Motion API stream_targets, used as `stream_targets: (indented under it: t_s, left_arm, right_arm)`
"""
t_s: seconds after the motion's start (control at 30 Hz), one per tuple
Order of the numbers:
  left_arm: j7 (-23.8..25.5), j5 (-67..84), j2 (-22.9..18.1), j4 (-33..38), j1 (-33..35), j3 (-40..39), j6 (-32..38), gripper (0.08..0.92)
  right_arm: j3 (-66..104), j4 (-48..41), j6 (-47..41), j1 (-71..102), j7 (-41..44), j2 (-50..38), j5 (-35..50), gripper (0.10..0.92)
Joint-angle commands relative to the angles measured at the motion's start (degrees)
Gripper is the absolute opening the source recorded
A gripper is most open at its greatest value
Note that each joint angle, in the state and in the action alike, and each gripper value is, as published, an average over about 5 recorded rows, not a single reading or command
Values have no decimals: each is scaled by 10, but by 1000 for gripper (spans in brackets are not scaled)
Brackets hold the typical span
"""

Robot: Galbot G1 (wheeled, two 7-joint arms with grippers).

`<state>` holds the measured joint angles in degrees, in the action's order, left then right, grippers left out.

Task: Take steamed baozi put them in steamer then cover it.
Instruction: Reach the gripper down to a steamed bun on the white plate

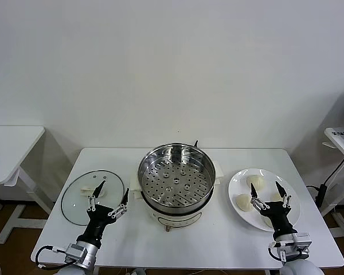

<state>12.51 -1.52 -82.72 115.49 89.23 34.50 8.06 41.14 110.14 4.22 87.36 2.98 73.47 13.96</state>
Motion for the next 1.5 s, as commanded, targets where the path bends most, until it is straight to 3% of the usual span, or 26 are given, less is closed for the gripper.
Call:
stream_targets:
  t_s: [0.03, 0.3, 0.5, 0.63, 0.9, 1.1, 1.27, 1.5]
  left_arm:
    - [0, -1, 0, -1, 0, 0, 1, 823]
    - [1, -1, 2, -3, 0, 0, 1, 823]
    - [2, 0, 2, -9, -3, 1, 2, 823]
    - [3, 0, 1, -10, -3, 0, 3, 823]
    - [0, -5, 1, -1, -5, -10, 3, 823]
    - [-2, -16, -4, 2, -3, -24, 8, 823]
    - [-5, -25, -6, 1, -1, -37, 15, 823]
    - [-8, -31, -8, 1, 0, -39, 15, 823]
  right_arm:
    - [1, -1, 3, 0, 1, 0, 3, 823]
    - [16, -14, 6, -26, 5, -36, -29, 823]
    - [11, -72, -9, -83, 3, -154, -157, 823]
    - [-15, -112, -42, -125, 44, -249, -206, 823]
    - [-111, -179, -105, -242, 237, -417, -249, 823]
    - [-283, -240, -126, -409, 431, -508, -217, 823]
    - [-498, -312, -125, -645, 587, -510, -219, 823]
    - [-700, -426, -97, -854, 681, -437, -266, 823]
